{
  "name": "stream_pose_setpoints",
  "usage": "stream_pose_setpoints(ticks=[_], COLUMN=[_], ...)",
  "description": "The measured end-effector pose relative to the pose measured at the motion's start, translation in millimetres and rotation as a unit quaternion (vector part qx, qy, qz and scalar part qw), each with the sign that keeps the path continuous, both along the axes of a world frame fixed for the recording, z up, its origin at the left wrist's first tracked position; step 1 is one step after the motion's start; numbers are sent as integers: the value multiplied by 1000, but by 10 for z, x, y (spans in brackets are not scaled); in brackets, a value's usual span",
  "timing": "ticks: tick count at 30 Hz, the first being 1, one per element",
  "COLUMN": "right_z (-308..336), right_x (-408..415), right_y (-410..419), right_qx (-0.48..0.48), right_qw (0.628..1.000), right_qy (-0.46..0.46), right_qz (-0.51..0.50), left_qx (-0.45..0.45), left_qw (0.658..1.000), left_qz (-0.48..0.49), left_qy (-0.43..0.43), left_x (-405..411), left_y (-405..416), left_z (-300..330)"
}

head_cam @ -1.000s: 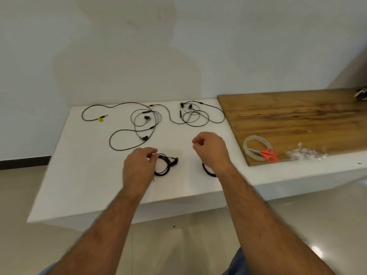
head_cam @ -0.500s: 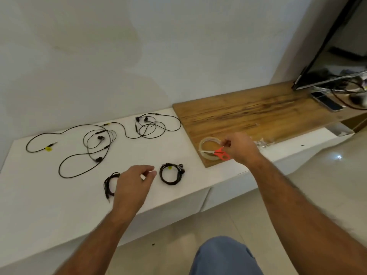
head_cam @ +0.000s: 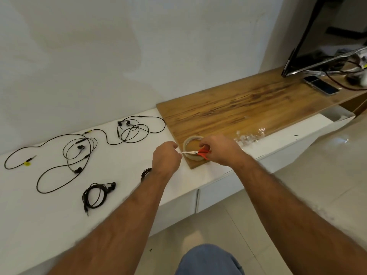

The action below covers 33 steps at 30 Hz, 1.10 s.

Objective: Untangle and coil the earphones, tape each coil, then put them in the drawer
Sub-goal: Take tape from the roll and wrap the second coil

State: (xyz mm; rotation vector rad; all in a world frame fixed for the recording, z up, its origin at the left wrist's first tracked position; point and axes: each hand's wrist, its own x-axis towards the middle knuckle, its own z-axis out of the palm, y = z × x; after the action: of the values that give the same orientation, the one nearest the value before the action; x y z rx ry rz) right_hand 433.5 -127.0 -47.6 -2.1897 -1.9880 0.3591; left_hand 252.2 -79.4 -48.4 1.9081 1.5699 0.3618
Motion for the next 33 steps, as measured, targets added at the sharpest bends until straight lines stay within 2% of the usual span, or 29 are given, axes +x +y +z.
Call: stream_pose_setpoints(ticks=[3,9,12,19,26,33], right_z=[-9,20,23,17,77,56], right_x=[22,61,49,17,-23,-36], right_y=[13,15,14,-19,20,13], right_qx=[13,-3,0,15,-24,-26], right_qw=[1000,997,998,997,997,997], right_qy=[-11,-55,-49,-51,-43,-27], right_qz=[18,46,44,54,64,66], left_qx=[-23,-62,-77,-8,46,43], left_qw=[1000,997,994,998,998,998], left_qz=[-15,-4,15,0,-6,-17], left_qy=[6,-38,-70,-63,-42,-47], left_x=[64,149,151,162,160,162], left_y=[19,-23,-32,-110,-146,-130], left_z=[-43,-68,-97,-135,-206,-243])
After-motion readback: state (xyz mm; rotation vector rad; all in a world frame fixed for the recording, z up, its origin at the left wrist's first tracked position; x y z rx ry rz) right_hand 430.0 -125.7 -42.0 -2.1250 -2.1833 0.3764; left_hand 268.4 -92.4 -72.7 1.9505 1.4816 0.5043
